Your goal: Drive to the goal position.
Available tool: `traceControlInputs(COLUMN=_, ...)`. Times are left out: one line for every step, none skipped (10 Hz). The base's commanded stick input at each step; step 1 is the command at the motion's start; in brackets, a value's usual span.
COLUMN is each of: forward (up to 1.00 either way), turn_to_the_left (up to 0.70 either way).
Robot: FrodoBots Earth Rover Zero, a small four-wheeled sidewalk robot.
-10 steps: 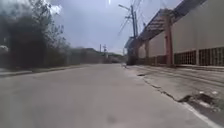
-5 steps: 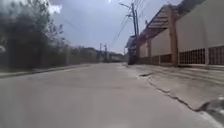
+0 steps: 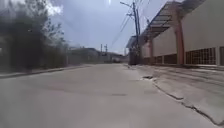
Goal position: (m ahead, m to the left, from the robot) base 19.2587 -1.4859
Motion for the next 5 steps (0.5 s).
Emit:
traceControlInputs(forward=0.7, turn_to_the_left=0.0)
traceControlInputs(forward=0.7, turn_to_the_left=0.0)
traceControlInputs(forward=0.7, turn_to_the_left=0.0)
traceControlInputs(forward=0.7, turn_to_the_left=0.0)
traceControlInputs(forward=0.7, turn_to_the_left=0.0)
